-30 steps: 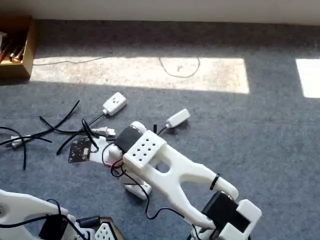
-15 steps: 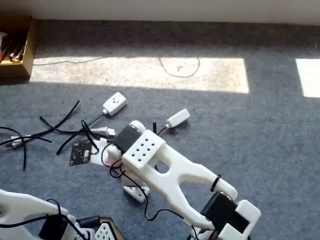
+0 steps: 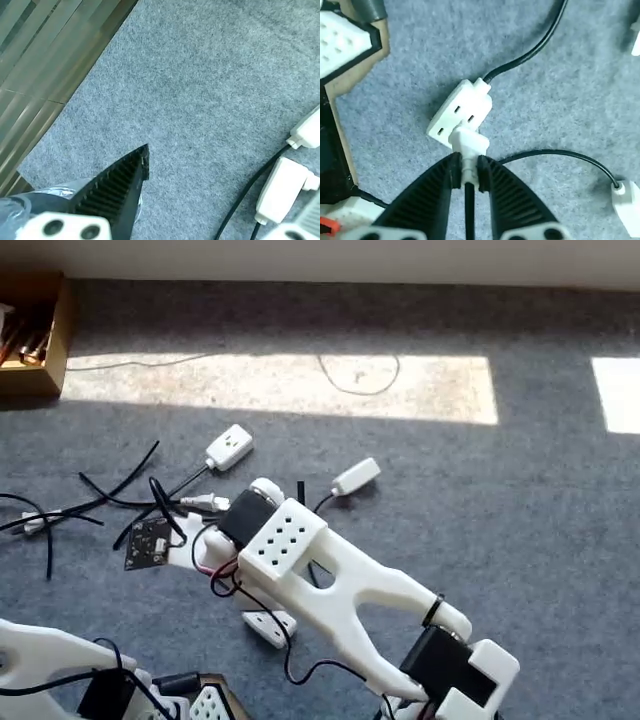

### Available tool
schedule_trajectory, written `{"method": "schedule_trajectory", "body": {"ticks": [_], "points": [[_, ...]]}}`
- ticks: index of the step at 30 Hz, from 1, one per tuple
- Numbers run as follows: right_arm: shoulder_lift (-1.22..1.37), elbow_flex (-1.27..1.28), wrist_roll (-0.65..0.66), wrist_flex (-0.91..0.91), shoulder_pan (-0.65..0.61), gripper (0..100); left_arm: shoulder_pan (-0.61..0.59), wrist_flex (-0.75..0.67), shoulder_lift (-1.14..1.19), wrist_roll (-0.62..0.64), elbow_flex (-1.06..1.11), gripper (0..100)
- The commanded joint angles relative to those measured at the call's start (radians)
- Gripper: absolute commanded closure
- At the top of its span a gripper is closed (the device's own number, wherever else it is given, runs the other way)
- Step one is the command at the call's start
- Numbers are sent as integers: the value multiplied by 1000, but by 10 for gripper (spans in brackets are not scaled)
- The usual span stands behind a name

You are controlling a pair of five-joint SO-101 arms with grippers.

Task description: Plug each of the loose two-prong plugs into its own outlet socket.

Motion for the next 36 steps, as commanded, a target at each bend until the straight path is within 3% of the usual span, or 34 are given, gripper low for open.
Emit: {"method": "schedule_trajectory", "body": {"ticks": [1, 19, 29, 36], "points": [[-7, -79, -34, 18, -16, 993, 2, 3, -15, -6, -38, 522], [130, -24, -38, -39, -19, 993, 1, 0, -13, -8, -36, 522], [130, -19, -94, -31, -157, 993, -1, -3, -13, -8, -36, 522], [136, -15, -91, -39, -77, 993, -2, -2, -13, -8, -36, 522]]}}
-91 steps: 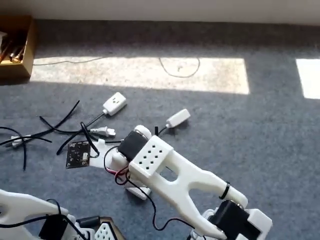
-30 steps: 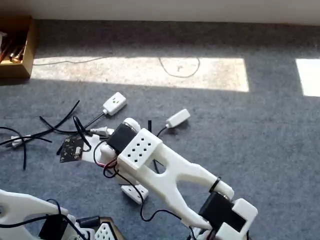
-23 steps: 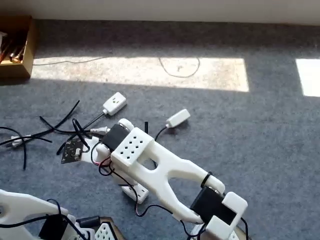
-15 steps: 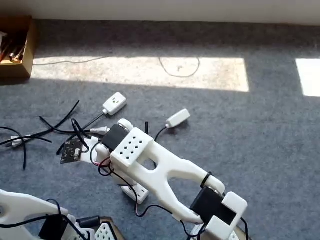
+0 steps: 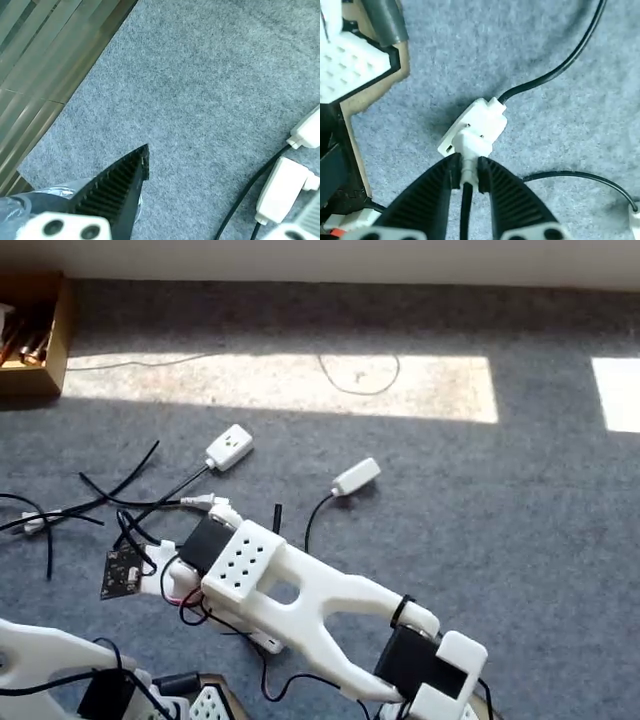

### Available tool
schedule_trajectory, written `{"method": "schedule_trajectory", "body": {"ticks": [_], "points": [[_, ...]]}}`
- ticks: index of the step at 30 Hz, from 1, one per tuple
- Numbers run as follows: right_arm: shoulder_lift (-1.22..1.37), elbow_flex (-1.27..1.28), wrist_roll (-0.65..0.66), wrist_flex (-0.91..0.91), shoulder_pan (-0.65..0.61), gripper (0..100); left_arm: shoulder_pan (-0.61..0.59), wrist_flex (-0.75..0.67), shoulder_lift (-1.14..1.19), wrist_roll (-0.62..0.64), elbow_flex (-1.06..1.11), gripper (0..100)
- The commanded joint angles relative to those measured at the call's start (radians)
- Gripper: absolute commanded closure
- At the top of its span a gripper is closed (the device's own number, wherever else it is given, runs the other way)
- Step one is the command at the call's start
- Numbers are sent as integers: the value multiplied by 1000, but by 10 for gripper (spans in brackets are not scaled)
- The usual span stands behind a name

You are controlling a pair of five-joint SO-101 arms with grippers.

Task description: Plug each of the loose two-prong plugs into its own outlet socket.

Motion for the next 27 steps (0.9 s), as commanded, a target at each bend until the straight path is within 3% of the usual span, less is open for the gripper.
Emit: {"method": "schedule_trajectory", "body": {"ticks": [1, 5, 14, 27], "points": [[2, 10, -8, -19, 65, 993, -2, 0, -13, -8, -36, 522], [2, 87, 5, -90, 136, 993, -2, 3, -13, -8, -36, 522], [-2, 337, 6, -248, 88, 993, 5, 5, -13, -8, -36, 522], [-5, 337, -26, -174, 90, 971, 44, 97, -16, -28, -42, 522]]}}
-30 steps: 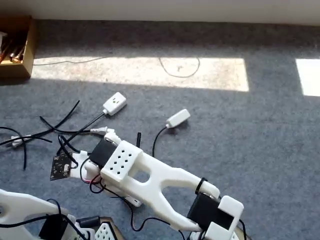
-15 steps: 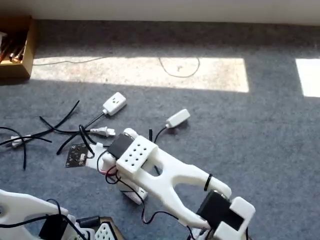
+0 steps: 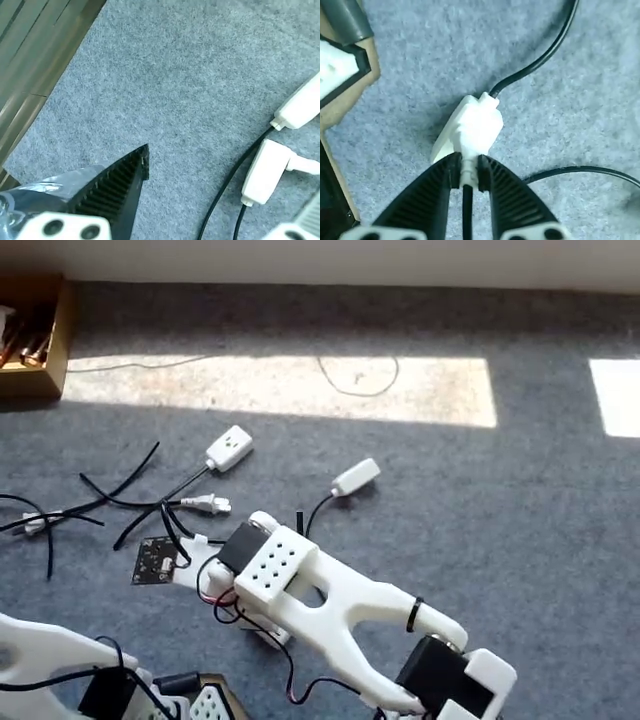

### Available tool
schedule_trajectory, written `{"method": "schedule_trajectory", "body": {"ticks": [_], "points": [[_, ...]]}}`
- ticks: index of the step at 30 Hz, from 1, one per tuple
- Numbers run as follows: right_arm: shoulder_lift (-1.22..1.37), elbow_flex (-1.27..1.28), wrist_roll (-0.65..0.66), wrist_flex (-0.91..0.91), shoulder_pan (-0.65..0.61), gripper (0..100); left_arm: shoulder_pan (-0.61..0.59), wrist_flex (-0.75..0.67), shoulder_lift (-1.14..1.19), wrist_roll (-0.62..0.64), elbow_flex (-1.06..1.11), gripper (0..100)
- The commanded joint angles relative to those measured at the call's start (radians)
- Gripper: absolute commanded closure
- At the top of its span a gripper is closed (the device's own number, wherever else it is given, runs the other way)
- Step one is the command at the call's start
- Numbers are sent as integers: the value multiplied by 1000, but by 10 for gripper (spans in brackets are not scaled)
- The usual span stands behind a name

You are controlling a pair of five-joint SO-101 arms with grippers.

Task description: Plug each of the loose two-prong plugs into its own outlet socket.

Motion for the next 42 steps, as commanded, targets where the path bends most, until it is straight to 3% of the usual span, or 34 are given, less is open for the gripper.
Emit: {"method": "schedule_trajectory", "body": {"ticks": [1, 9, 13, 18, 22, 26, 28, 30, 34, 38, 42], "points": [[8, 22, -6, 61, -5, 946, 30, 23, -16, -8, -42, 522], [15, -351, -2, 360, -7, 611, 28, 25, -16, -18, -38, 522], [7, -615, -9, 453, -5, 569, 31, 34, -13, -34, -36, 522], [-96, -900, -187, 452, 64, 569, 99, 149, -15, -83, -39, 522], [-280, -1036, -232, 452, 338, 569, 202, 279, -31, -89, -53, 522], [-478, -1073, -236, 452, 771, 569, 318, 328, -93, -75, -42, 522], [-544, -949, -236, 452, 974, 569, 389, 328, -147, -72, 10, 522], [-593, -745, -238, 449, 1098, 569, 486, 330, -211, -75, 111, 522], [-697, -226, -238, 346, 1159, 570, 745, 330, -412, -71, 401, 522], [-880, 352, -238, -31, 1190, 570, 1020, 330, -714, -57, 739, 543], [-1099, 832, -238, -371, 1199, 570, 1237, 328, -1044, -209, 1179, 547]]}}
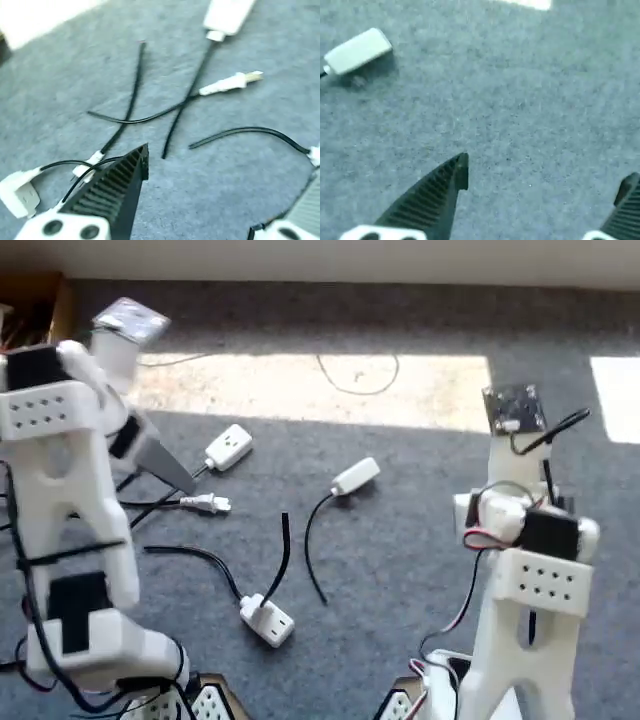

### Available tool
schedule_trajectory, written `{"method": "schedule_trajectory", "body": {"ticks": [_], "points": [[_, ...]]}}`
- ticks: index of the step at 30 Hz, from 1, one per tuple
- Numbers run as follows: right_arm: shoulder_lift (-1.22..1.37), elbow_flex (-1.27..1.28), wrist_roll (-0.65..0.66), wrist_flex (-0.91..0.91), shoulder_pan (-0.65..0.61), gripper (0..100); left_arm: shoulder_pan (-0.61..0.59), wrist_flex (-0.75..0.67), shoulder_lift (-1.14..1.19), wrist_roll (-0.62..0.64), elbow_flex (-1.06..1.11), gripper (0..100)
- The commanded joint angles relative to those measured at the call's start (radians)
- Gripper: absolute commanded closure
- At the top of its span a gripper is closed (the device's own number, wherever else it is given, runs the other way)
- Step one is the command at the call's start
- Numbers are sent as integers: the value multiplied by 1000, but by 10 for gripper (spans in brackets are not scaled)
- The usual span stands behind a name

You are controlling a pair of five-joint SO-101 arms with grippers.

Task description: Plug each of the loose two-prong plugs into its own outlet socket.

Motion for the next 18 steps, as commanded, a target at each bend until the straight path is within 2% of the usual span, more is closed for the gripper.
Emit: {"method": "schedule_trajectory", "body": {"ticks": [1, 4, 8, 10, 13, 18], "points": [[-208, 483, -9, -314, 1, 570, 182, 9, -349, -150, 424, 547], [-312, 644, -3, -401, 1, 570, 228, -46, -582, -316, 716, 547], [-352, 664, -2, -401, 4, 570, 171, -290, -854, -532, 1084, 546], [-352, 667, -2, -403, 4, 570, 157, -399, -961, -601, 1241, 542], [-352, 668, -2, -404, 2, 570, 206, -482, -1087, -617, 1389, 513], [-352, 668, -2, -406, 2, 570, 386, -511, -1165, -614, 1474, 509]]}}
